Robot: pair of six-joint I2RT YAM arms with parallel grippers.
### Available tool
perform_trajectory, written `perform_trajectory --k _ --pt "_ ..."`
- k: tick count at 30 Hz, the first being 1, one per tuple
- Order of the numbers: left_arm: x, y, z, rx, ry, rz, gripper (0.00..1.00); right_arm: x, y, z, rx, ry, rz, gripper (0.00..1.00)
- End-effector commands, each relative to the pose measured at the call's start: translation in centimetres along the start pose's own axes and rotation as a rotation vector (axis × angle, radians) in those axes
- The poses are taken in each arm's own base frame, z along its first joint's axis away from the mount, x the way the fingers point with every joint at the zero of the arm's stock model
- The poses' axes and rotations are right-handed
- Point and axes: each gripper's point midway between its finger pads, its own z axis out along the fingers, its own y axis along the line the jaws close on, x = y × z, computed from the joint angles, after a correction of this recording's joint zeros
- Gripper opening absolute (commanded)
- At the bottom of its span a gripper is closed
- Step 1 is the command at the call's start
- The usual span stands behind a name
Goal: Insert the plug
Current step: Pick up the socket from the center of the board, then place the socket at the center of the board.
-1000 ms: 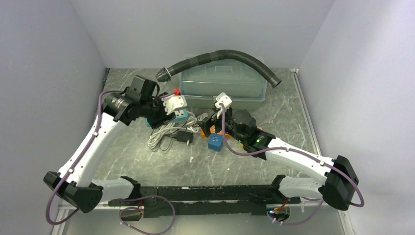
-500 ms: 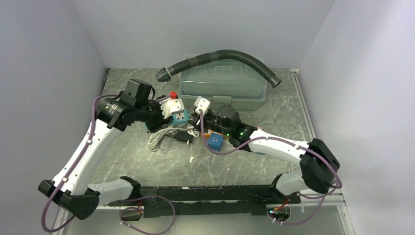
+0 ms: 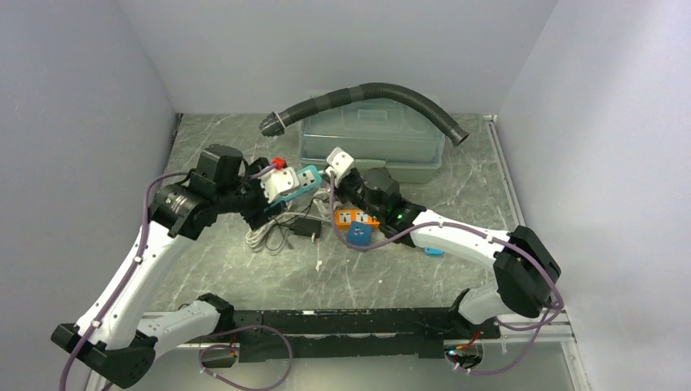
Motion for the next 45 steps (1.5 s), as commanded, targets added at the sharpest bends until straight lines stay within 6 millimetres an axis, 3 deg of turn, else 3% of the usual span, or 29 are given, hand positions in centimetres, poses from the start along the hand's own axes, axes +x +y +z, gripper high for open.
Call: perform_trajectory --k 1,6,14,22,25,27,31,36,39,45 --pt "-0.7 2.9 -0.8 -0.173 -0.027 -0.037 0.74 -7.3 -5.1 -1.5 0.174 -0.179 -0.051 0.00" --pt "-0.6 5.1 -2.2 -0.283 -0.021 -0.013 0.72 -6.4 -6.0 -2.8 0.205 -0.154 -0.070 0.00" --pt "2.2 6.0 -2.3 -0.349 0.058 -0.063 0.52 -7.4 -8.3 -5.0 0.275 -0.153 -0.107 0.00" --pt "1.6 3.6 -1.6 -0.234 -0.014 -0.145 0.64 -10.8 -10.2 -4.9 0.316 -0.198 0.014 0.00" --pt "0.3 3.3 -2.1 -0.237 -0.096 -0.173 0.74 -12.9 -9.3 -5.3 0.251 -0.281 0.073 0.00" --pt "-1.6 3.4 -2.9 -0.236 -0.176 -0.152 0.97 -14.1 -8.4 -5.6 0.192 -0.321 0.086 0.00" --pt "-4.8 3.5 -3.8 -0.169 -0.243 -0.112 1.00 -14.6 -7.0 -5.0 0.104 -0.300 0.110 0.00" --pt "-6.1 5.1 -4.1 -0.183 -0.228 -0.020 1.00 -13.5 -5.2 -4.3 0.059 -0.266 0.128 0.00" --pt "-5.3 4.3 -3.8 -0.160 -0.212 0.006 1.00 -12.2 -3.1 -3.8 0.007 -0.233 0.140 0.00" --pt "0.1 1.9 -0.9 -0.106 -0.090 0.008 1.00 -7.9 1.7 -3.4 -0.090 -0.130 0.171 0.00"
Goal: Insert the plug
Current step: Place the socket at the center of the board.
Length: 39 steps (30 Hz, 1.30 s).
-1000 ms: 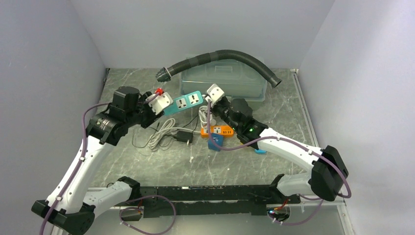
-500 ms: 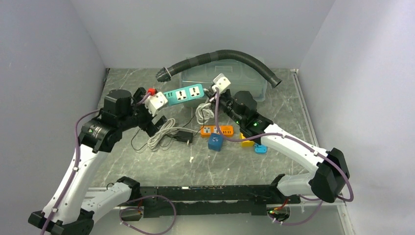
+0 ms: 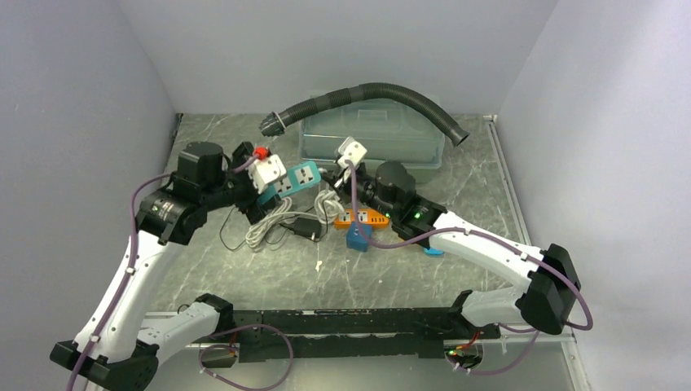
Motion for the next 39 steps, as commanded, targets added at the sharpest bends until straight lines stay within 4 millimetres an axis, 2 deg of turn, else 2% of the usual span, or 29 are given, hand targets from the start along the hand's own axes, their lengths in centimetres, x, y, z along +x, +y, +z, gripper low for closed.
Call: perform_trajectory --k 1,7,9,15,19,21,24,27,29,32,36,39 --pt "3.6 -2.2 0.6 0.062 0.068 0.047 1.00 -0.2 2.9 -0.2 -0.066 -0.046 0.060 0.00" --pt "7.2 -5.9 -0.1 0.201 0.133 0.102 1.00 3.9 6.0 -1.8 -0.129 0.043 0.096 0.00" --pt "8.3 -7.2 -0.2 0.255 0.146 0.112 0.94 5.2 7.2 -2.2 -0.161 0.085 0.110 0.00" --pt "10.4 -11.0 -0.8 0.418 0.176 0.066 0.66 9.6 11.4 -3.6 -0.241 0.199 0.173 0.00" --pt "12.7 -12.8 -1.1 0.482 0.213 0.092 0.41 12.9 13.6 -4.3 -0.256 0.269 0.244 0.00" --pt "14.4 -13.3 -1.1 0.490 0.241 0.128 0.31 13.8 13.9 -4.3 -0.250 0.284 0.272 0.08" --pt "17.1 -14.0 -1.1 0.499 0.287 0.190 0.24 13.5 13.5 -4.1 -0.219 0.284 0.276 0.34" --pt "19.6 -14.9 -1.0 0.531 0.335 0.223 0.22 12.5 11.8 -4.0 -0.161 0.265 0.239 0.64" --pt "20.8 -15.4 -0.7 0.545 0.357 0.224 0.21 12.0 10.4 -4.1 -0.143 0.264 0.235 0.71" --pt "22.5 -15.7 0.2 0.556 0.394 0.222 0.20 11.6 7.4 -4.5 -0.072 0.265 0.243 0.75" --pt "25.3 -15.7 1.3 0.551 0.466 0.245 0.17 12.8 3.3 -5.5 0.062 0.312 0.284 0.79" --pt "27.4 -15.7 1.6 0.566 0.523 0.292 0.14 13.1 1.5 -6.4 0.112 0.318 0.284 0.89"
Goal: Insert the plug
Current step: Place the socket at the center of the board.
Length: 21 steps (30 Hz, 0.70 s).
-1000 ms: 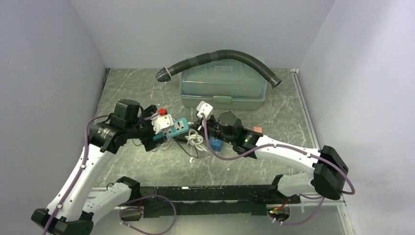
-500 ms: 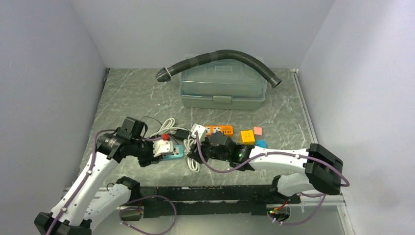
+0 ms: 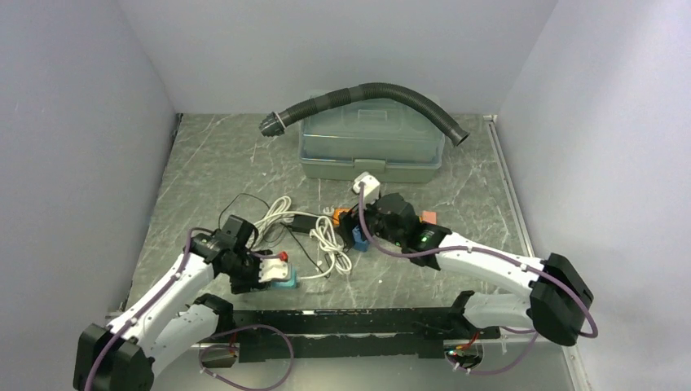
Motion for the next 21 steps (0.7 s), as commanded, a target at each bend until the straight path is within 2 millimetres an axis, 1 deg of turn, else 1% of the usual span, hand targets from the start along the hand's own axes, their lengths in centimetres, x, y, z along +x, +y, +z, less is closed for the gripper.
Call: perform_trajectory --k 1,3,5,6,8,10,11,12,13,14,15,16,17,19,21 --pt "2.8 0.2 1.3 0.003 0.114 0.085 0.14 -3.0 -3.4 -1.4 0.124 -0.081 0.034 0.90" --pt "3.4 0.2 1.7 -0.004 0.131 0.105 0.14 -3.3 -4.5 -1.6 0.142 -0.076 0.041 0.90" --pt "3.4 0.5 1.9 -0.020 0.125 0.111 0.15 -3.8 -5.6 -1.6 0.163 -0.078 0.040 0.90" --pt "3.4 0.9 2.0 -0.032 0.126 0.112 0.16 -3.8 -6.7 -1.4 0.183 -0.065 0.042 0.90" --pt "4.2 1.3 2.2 -0.036 0.170 0.133 0.17 -3.7 -8.3 -0.7 0.197 -0.036 0.033 0.90" --pt "5.4 1.7 2.4 -0.040 0.233 0.135 0.20 -2.8 -10.1 0.2 0.230 0.007 -0.005 0.90" --pt "5.6 2.0 2.4 -0.048 0.245 0.130 0.25 -3.0 -10.7 0.5 0.229 0.021 -0.018 0.90" --pt "5.5 2.1 2.3 -0.047 0.245 0.119 0.40 -2.8 -10.9 1.0 0.209 0.041 -0.038 0.90" --pt "5.3 2.1 2.1 -0.045 0.235 0.108 0.74 -2.8 -10.8 1.4 0.183 0.050 -0.055 0.90" --pt "4.8 2.0 1.9 -0.040 0.218 0.102 0.95 -2.5 -10.7 1.9 0.146 0.066 -0.077 0.90" --pt "4.5 1.9 1.6 -0.039 0.204 0.102 0.99 -2.2 -10.6 2.4 0.116 0.083 -0.094 0.90" --pt "4.1 2.0 1.4 -0.042 0.191 0.101 1.00 -2.1 -10.8 2.9 0.108 0.094 -0.110 0.90" --pt "3.7 2.2 1.0 -0.054 0.179 0.099 1.00 -1.3 -11.0 3.3 0.102 0.132 -0.124 0.90" --pt "2.4 2.9 -0.1 -0.088 0.146 0.087 1.00 -0.3 -11.1 4.1 0.075 0.182 -0.158 0.90" --pt "0.6 3.6 -1.6 -0.116 0.090 0.067 1.00 0.0 -10.7 4.7 0.033 0.195 -0.183 0.90"
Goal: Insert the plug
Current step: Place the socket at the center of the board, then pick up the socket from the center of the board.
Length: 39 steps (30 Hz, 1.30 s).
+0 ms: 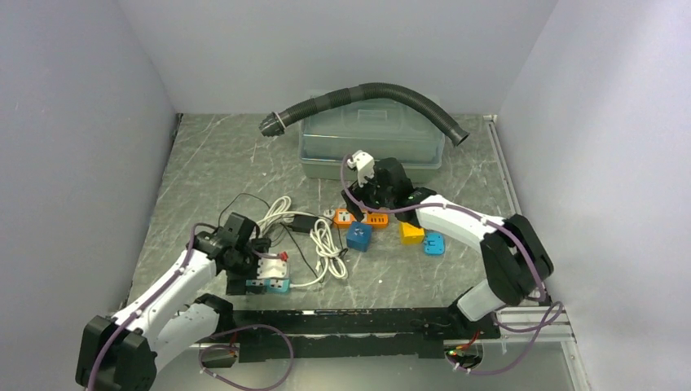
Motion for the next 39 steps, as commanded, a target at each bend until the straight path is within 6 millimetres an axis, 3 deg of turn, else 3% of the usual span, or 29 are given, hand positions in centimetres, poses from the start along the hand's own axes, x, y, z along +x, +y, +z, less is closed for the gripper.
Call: perform_trajectory --k 1,7,11,22,27,29,33,36,39 --pt "-3.6 2.9 -4.2 -0.101 -0.130 -0.043 1.00 -1.2 1.2 0.8 -0.119 -0.007 -0.126 0.90" --pt "-8.0 7.7 -10.3 -0.280 -0.306 -0.170 1.00 0.2 3.2 2.7 -0.267 0.048 -0.168 0.90" --pt "-10.1 9.1 -13.3 -0.316 -0.401 -0.258 1.00 1.8 4.1 3.3 -0.341 0.109 -0.204 0.90" --pt "-11.7 10.5 -16.1 -0.347 -0.472 -0.359 1.00 5.2 4.1 5.4 -0.348 0.245 -0.247 0.79" --pt "-11.7 11.0 -17.0 -0.374 -0.482 -0.387 1.00 6.2 4.1 6.6 -0.308 0.265 -0.261 0.69" --pt "-11.8 11.4 -17.5 -0.385 -0.487 -0.396 1.00 6.3 3.3 7.1 -0.258 0.272 -0.263 0.60" --pt "-12.0 12.0 -18.3 -0.418 -0.501 -0.397 1.00 3.3 1.8 7.5 -0.152 0.190 -0.244 0.13" --pt "-11.9 12.3 -18.4 -0.448 -0.509 -0.402 1.00 -0.9 0.2 6.5 -0.045 0.094 -0.258 0.00" --pt "-11.9 12.6 -18.4 -0.456 -0.514 -0.415 1.00 -6.9 -1.4 4.2 0.060 -0.037 -0.261 0.00"
